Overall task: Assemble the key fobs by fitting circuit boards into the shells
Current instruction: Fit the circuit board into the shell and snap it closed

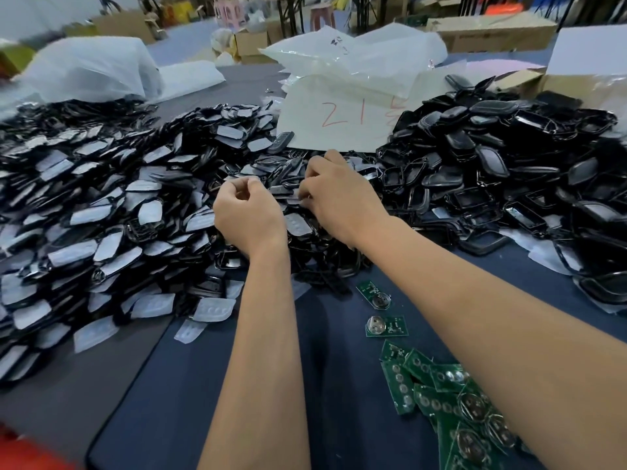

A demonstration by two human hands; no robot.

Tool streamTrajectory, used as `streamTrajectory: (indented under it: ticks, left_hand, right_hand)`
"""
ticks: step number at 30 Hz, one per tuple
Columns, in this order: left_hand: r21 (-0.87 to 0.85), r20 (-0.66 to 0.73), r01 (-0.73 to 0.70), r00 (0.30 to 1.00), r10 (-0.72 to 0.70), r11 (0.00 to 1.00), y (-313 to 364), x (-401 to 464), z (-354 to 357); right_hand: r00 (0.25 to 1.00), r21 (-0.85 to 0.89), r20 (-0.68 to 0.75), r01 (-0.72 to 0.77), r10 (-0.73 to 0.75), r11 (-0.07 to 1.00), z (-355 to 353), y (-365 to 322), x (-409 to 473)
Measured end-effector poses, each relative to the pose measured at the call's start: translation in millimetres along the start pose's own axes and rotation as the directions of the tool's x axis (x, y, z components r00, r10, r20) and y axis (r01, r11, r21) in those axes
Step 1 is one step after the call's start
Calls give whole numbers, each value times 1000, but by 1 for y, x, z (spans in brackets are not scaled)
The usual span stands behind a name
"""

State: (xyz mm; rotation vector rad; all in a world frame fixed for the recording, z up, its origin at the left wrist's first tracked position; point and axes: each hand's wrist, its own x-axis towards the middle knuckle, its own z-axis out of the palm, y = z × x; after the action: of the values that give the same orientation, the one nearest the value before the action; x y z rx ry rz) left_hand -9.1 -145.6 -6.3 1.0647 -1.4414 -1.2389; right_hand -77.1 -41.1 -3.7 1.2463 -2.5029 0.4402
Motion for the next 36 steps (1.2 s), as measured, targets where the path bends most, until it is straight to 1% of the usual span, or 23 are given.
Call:
streamTrajectory:
  ticks: [4, 7, 10, 12, 15, 17, 19, 20, 22, 23, 24, 27, 29, 30, 32, 34, 36]
  left_hand:
    - [13, 5, -5, 1000, 5, 1000, -1, 0, 0]
    - [23, 16, -12, 1000, 12, 1000, -1, -1, 0]
    - [45, 30, -20, 999, 19, 999, -2, -1, 0]
    - [47, 39, -27, 999, 25, 999, -3, -1, 0]
    - [36, 38, -36, 999, 35, 999, -2, 0, -1]
    - [22, 42, -58, 997, 57, 998, -2, -1, -1]
    - [-13, 74, -90, 993, 90, 996, -1, -3, 1]
    - [-41, 109, -106, 988, 109, 994, 0, -5, 2]
    - [-103, 219, -136, 963, 156, 985, 3, -10, 5]
    - [-118, 295, -150, 939, 178, 982, 4, -12, 7]
    - [-123, 384, -156, 903, 192, 980, 4, -15, 9]
    - [-170, 629, -115, 752, 198, 979, 4, -27, 13]
    - [-175, 716, -98, 670, 195, 980, 1, -32, 15]
    - [-166, 736, -101, 649, 191, 981, 0, -33, 15]
    - [-142, 742, -110, 646, 179, 984, -1, -32, 15]
    - [-130, 727, -88, 668, 156, 988, -1, -31, 14]
    - [-134, 697, -39, 707, 122, 990, -1, -31, 14]
  right_hand:
    - [999, 16, 49, 18, -19, 1000, 2, 3, -2]
    - [997, 4, 72, 0, 0, 1000, 3, 0, 1]
    - [999, -26, 45, -14, 15, 1000, 4, -3, 2]
    - [1000, -27, -10, 0, -1, 1000, 3, -2, -1]
    - [989, 108, -145, -22, 38, 994, -3, 2, -7]
    - [968, 276, -213, -72, 135, 958, -10, 4, -10]
    - [933, 476, -198, -177, 300, 862, -18, 9, -11]
    - [906, 576, -161, -235, 390, 783, -22, 13, -13]
    - [858, 738, -31, -326, 512, 591, -29, 21, -18]
    - [851, 776, 30, -350, 524, 524, -31, 26, -22]
    - [858, 787, 73, -363, 509, 498, -32, 29, -27]
    - [876, 766, 117, -380, 469, 518, -30, 35, -39]
    - [873, 766, 111, -379, 475, 519, -27, 36, -44]
    - [869, 767, 105, -380, 483, 517, -26, 37, -46]
    - [867, 767, 97, -378, 489, 519, -25, 37, -48]
    - [866, 766, 105, -384, 489, 516, -24, 38, -49]
    - [847, 780, 121, -404, 518, 479, -23, 39, -48]
